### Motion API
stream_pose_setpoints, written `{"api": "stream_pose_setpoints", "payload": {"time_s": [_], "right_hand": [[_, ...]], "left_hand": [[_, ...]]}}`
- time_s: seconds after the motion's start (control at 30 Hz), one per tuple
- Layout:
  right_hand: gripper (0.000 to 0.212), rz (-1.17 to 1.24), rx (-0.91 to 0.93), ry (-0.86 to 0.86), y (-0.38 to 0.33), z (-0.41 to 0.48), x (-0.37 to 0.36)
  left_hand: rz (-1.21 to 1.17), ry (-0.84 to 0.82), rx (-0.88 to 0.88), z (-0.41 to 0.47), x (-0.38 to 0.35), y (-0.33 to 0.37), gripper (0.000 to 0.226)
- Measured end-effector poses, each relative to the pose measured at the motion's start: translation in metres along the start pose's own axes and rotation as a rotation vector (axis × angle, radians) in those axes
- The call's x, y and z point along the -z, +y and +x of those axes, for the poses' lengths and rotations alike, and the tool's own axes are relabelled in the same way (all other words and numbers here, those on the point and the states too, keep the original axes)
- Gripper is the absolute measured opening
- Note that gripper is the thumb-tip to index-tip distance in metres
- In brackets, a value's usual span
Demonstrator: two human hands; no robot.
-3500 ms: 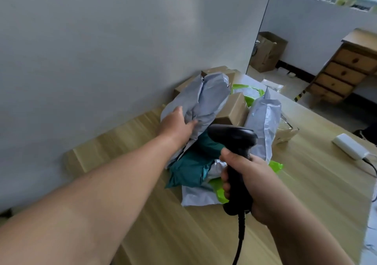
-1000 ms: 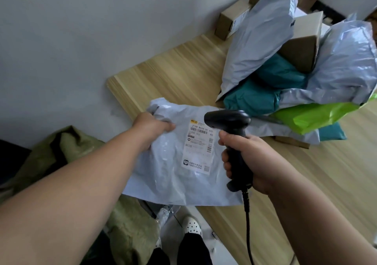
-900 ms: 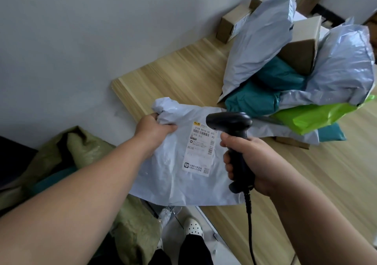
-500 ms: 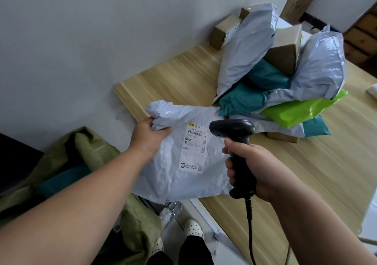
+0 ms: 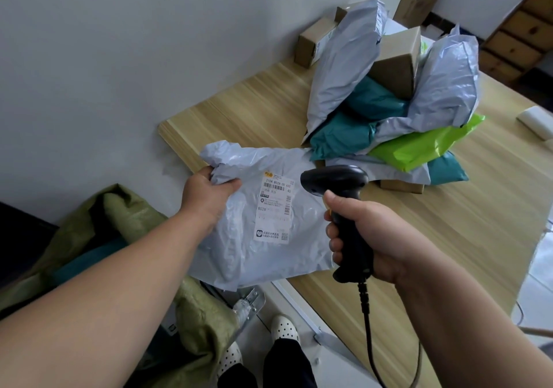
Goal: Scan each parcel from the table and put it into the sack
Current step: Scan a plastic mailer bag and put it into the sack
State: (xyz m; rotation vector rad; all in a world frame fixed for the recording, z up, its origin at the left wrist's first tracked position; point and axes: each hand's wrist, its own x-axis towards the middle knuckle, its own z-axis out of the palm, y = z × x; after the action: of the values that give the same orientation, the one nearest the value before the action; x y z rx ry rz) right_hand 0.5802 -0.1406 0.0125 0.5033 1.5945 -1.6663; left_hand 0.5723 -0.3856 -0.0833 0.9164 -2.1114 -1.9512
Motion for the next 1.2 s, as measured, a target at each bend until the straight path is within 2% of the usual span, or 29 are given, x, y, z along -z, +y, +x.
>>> {"api": "stream_pose_setpoints", "payload": {"time_s": [0.17,0.37,0.73,0.93,1.2], "right_hand": [[0.037,-0.032,0.041,0.005,-0.002,-0.003,-0.004],[0.035,-0.083,0.104,-0.068,-0.023,-0.013,-0.025],[0.037,-0.276,0.216,-0.322,-0.062,-0.049,-0.125],[0.034,-0.425,0.190,-0.450,-0.051,-0.060,-0.168],[0.032,-0.572,0.105,-0.528,-0.017,-0.058,-0.204]], "left_hand": [[-0.047,0.036,-0.006,-0.006,-0.001,0.008,0.019],[-0.124,0.136,-0.064,-0.020,0.026,0.047,0.017],[-0.294,0.357,-0.142,-0.084,0.185,0.115,0.016],[-0.274,0.487,-0.082,-0.133,0.252,0.086,0.017],[-0.195,0.615,0.053,-0.163,0.277,0.020,0.018]]}}
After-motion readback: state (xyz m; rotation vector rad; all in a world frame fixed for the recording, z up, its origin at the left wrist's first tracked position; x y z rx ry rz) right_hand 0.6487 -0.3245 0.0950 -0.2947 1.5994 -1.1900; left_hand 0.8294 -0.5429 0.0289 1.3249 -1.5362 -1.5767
